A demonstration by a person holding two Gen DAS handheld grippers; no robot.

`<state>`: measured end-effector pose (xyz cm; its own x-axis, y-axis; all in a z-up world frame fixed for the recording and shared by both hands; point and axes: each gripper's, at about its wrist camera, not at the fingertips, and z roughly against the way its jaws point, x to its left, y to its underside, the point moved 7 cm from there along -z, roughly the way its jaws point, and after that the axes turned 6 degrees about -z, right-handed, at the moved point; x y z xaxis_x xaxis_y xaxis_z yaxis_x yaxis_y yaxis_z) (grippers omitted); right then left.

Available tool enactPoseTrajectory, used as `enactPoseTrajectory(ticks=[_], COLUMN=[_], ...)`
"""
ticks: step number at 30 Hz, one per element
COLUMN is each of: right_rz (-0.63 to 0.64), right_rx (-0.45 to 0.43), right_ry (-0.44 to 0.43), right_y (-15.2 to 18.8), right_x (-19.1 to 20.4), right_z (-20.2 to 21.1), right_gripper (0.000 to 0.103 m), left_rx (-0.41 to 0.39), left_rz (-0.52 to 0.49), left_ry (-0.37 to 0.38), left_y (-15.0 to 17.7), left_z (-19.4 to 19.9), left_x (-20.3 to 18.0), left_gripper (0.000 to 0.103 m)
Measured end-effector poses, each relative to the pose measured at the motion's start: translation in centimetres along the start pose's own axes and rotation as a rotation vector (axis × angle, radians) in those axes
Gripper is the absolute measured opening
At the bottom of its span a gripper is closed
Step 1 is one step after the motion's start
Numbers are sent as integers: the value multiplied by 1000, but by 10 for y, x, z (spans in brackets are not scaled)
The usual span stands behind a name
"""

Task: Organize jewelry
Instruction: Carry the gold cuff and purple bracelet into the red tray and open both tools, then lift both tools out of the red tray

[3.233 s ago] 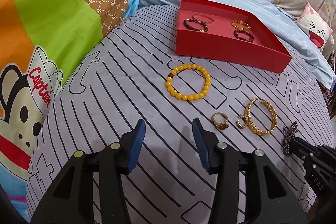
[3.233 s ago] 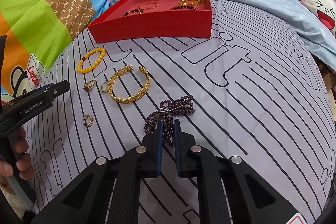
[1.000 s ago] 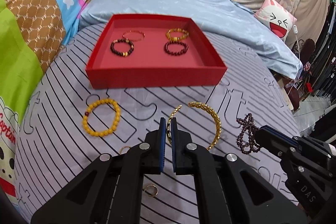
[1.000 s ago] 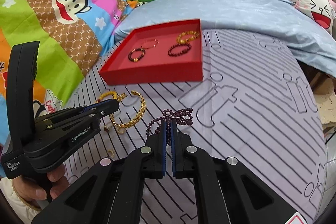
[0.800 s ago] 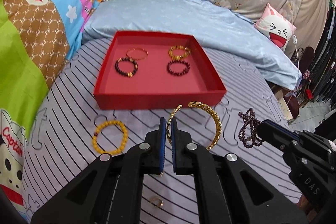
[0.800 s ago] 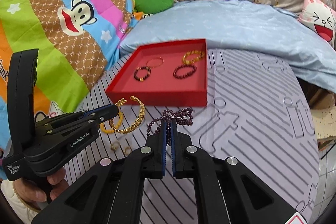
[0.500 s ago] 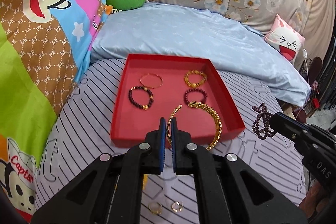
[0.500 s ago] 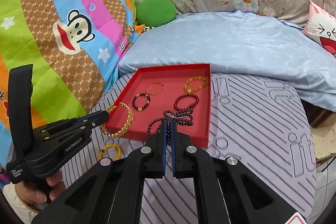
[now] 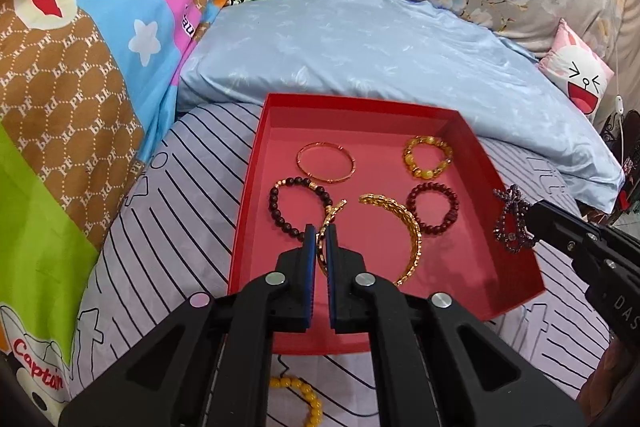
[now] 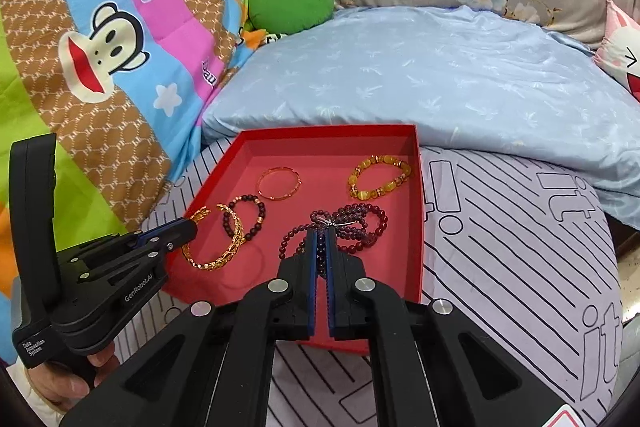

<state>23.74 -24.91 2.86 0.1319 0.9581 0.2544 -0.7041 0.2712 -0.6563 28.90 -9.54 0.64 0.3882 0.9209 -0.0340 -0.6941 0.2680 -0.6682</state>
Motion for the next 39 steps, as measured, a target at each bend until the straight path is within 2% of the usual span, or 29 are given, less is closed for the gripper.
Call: enactPoseTrajectory(ticks=[7, 15, 18, 21, 22, 26, 39], right_rz=[-9, -12, -4, 11, 11, 5, 3], right_rx=[60, 95, 75, 44, 38, 16, -22], right_ry=[24, 17, 25, 32, 32, 19, -1], right_y=[14, 25, 23, 20, 19, 18, 31], right_x=[-7, -8, -7, -4, -4, 0, 12], right_z=[-34, -48, -43, -31, -28, -13, 35], right_gripper=[4, 4, 8, 10, 12, 17, 19], left_rx=[45, 68, 57, 42, 34, 17, -21], left_rz=[4, 10, 13, 21, 25, 20, 11], left_ry=[-7, 2, -4, -8, -8, -6, 7], left_y=[10, 17, 18, 16, 15, 11, 16], left_z=[-26, -38, -37, -31, -28, -16, 29], left_x=[5, 3, 2, 3, 3, 0, -9], left_gripper=[5, 6, 8, 20, 21, 21, 21])
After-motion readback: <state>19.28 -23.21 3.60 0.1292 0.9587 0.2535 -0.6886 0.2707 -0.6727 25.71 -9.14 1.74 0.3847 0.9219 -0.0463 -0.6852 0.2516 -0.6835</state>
